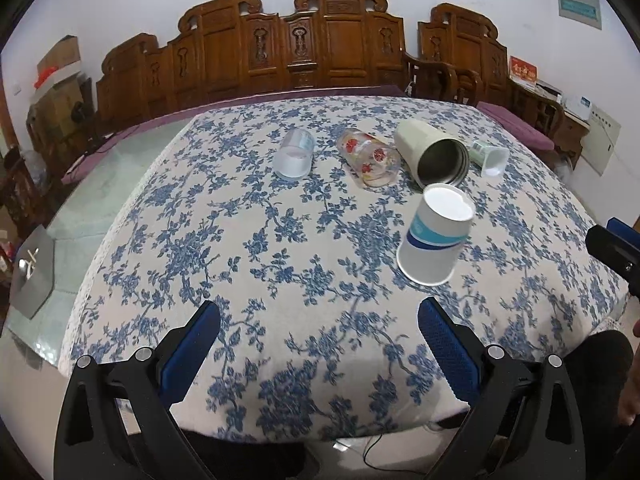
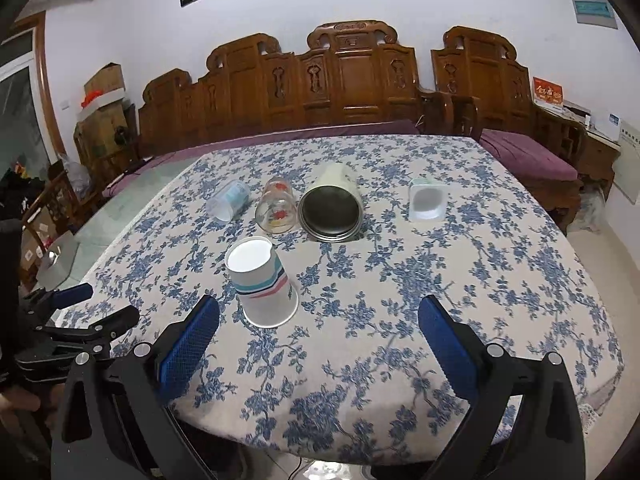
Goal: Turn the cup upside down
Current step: 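Open the right tool and withdraw it from the cup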
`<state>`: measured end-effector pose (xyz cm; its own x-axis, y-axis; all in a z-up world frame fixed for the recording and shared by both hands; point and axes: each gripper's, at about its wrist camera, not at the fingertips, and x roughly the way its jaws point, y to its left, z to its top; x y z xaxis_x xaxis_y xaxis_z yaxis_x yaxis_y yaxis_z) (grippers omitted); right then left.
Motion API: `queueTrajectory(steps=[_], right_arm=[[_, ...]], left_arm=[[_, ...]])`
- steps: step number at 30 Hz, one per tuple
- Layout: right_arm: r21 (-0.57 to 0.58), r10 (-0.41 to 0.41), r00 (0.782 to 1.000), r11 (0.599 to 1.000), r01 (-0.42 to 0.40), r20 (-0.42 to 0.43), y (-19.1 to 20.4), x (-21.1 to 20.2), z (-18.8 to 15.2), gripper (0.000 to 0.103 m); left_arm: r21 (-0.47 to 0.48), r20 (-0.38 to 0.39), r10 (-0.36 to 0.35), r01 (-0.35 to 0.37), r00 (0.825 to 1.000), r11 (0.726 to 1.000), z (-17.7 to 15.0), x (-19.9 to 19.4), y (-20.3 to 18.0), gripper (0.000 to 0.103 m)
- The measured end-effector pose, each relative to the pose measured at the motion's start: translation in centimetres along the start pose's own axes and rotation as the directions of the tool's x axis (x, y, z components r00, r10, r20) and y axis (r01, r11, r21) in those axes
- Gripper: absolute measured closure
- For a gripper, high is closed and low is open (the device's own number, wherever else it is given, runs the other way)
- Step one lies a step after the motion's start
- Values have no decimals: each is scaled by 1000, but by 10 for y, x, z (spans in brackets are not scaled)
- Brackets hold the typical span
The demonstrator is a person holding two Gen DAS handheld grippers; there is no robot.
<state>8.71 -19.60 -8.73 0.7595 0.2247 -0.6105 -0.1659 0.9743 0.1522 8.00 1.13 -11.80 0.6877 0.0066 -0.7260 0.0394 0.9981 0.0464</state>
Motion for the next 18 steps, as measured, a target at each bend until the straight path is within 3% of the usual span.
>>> queueTrajectory(steps=[4,9,18], right_arm=[[14,0,1000,1000,0,16,-9,-13,-1,3],[-2,-5,996,1000,5,90,-13,-43,5,3],[-66,8,967,998,9,256,3,-110,23,3]], left_arm=[[1,13,-1,1,1000,1000,-1,-13,-7,7],[-12,81,-5,6,997,1000,6,-47,-13,7],[-16,256,24,-20,966,1000,18,-122,-24,7]])
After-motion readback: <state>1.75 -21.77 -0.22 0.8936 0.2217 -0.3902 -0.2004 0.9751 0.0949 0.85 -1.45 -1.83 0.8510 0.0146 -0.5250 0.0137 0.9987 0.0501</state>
